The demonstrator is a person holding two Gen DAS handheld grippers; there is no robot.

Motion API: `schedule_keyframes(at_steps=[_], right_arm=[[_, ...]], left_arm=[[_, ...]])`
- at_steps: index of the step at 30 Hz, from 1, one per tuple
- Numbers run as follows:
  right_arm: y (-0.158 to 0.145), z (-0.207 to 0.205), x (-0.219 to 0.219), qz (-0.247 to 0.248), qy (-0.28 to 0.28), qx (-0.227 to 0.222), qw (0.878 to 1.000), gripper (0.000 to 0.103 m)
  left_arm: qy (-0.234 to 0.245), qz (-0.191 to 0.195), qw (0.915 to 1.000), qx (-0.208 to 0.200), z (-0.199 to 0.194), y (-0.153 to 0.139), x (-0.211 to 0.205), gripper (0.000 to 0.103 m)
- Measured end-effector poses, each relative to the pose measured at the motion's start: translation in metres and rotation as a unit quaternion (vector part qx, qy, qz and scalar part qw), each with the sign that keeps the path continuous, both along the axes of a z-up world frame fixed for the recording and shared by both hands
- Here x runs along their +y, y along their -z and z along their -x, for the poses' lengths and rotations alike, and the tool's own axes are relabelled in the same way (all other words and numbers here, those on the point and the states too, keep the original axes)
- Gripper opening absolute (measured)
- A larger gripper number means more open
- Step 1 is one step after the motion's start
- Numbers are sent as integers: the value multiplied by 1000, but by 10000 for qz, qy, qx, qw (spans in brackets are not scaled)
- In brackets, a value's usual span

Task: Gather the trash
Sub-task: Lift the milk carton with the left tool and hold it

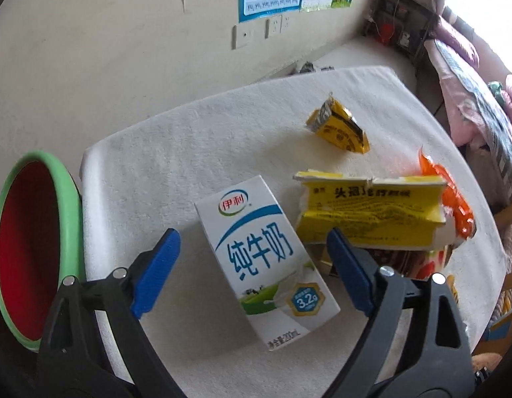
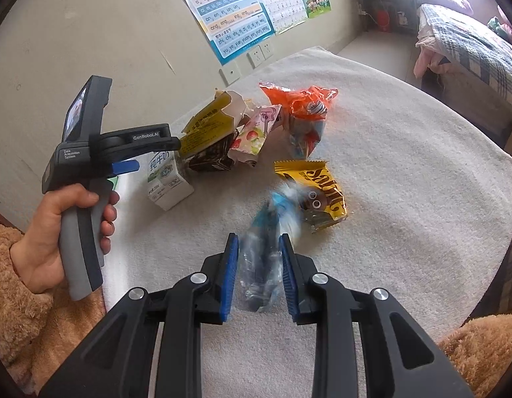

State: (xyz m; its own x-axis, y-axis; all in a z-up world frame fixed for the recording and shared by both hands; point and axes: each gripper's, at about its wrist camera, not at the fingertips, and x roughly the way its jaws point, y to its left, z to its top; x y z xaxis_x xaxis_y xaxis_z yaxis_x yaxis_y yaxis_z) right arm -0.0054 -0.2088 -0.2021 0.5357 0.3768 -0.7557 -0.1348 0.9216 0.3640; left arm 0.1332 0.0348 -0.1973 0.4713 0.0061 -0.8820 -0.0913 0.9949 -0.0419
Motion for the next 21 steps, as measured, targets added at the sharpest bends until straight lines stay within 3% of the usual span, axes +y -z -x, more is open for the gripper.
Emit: schedule_keyframes(at_steps=[3, 6, 9, 21], right_arm=[[0, 0, 1, 4, -17, 8, 10000, 26], [1, -1, 1, -5, -4, 13, 10000, 26], [3, -2, 1, -23, 15, 49, 10000, 26], [8, -6, 2, -62, -10, 150, 9999, 26]], left_arm=[[201, 21, 9984, 523, -8, 18, -7, 88], [181, 66, 9987, 471, -6, 21, -10, 87], [250, -47, 9991, 345, -2, 18, -13, 63], [679, 206, 9970, 304, 28, 9, -6, 58]])
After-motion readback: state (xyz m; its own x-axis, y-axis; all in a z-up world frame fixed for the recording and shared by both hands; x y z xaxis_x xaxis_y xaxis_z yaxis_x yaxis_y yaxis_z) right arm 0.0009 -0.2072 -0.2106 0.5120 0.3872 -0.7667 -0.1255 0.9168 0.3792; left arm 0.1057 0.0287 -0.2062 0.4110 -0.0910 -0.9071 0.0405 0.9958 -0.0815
